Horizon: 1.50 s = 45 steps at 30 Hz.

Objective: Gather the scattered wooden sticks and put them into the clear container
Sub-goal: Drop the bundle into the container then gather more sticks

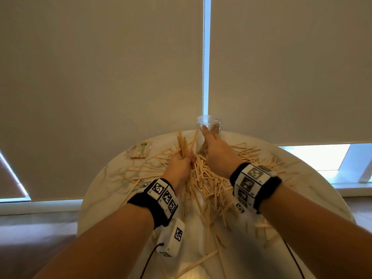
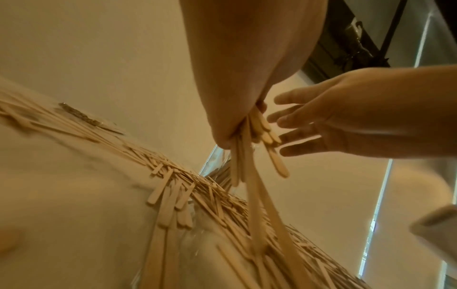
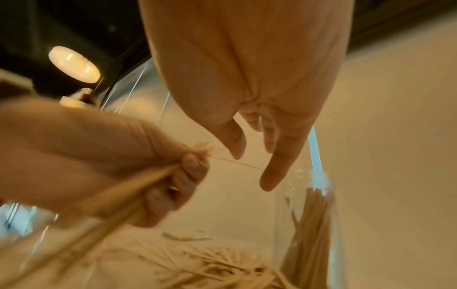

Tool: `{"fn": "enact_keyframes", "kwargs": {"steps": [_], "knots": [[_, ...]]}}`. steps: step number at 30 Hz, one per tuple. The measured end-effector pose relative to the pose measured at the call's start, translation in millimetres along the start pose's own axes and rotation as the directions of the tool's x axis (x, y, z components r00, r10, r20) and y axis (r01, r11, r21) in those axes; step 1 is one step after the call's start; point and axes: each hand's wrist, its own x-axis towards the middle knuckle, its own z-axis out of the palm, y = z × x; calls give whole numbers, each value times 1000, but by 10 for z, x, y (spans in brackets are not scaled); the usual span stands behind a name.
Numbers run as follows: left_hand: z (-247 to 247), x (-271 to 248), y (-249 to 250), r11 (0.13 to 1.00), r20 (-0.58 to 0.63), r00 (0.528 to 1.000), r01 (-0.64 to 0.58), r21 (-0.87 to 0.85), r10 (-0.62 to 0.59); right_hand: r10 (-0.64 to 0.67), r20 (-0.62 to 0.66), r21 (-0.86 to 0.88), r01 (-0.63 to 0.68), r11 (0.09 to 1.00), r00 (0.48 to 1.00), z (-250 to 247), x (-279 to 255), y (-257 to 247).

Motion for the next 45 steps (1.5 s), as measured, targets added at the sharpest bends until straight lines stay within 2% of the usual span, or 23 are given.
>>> {"fn": "enact_keyframes", "kwargs": {"steps": [2,4,8,12,16,19,21,23,25,27,29,31,33,36,38,41,45], "knots": [[51,-68,30,998,88,996,-6,-69,12,-14,116,-78,23,997,993,-37,71,3],[74,-98,37,994,114,993,-18,-109,30,-3,167,-114,22,993,986,-50,131,23],[43,-89,43,995,45,999,-22,-96,26,-21,125,-130,38,991,992,-122,92,43],[65,-65,68,997,-37,999,-35,-62,33,-50,118,-37,55,998,992,-95,-86,-106],[103,-100,113,995,-64,997,-51,-84,46,-86,109,-104,97,990,990,71,-232,-214],[60,-101,137,990,-102,995,-30,-140,15,-55,194,11,54,998,980,90,-326,-195],[41,-77,160,977,-121,992,-2,-212,-24,-61,269,11,60,998,961,96,-392,-220],[49,-88,186,948,-94,995,7,-318,-38,-83,286,26,79,997,955,91,-431,-252],[67,-128,215,903,-70,997,-2,-429,-31,-111,299,52,100,994,948,30,-442,-284],[67,-127,234,874,-82,997,-27,-486,-14,-110,375,10,115,993,920,-31,-464,-297],[57,-95,279,861,-122,993,-65,-504,3,-43,457,-68,83,994,888,-12,-506,-280],[49,-60,323,856,-152,988,-92,-509,16,-2,446,-58,31,998,895,56,-538,-235],[51,-50,365,849,-166,986,-112,-516,29,34,410,82,-74,994,911,106,-543,-181],[47,-68,425,816,-154,987,-118,-565,37,80,390,272,-198,942,917,116,-548,-157],[48,-84,454,789,-128,992,-96,-607,23,77,375,306,-201,931,924,104,-556,-170],[55,-97,474,773,-119,993,-79,-630,5,81,403,265,-201,943,912,115,-565,-176],[-58,-30,565,787,-184,983,-129,-603,21,104,402,212,-204,956,909,140,-566,-103]]}}
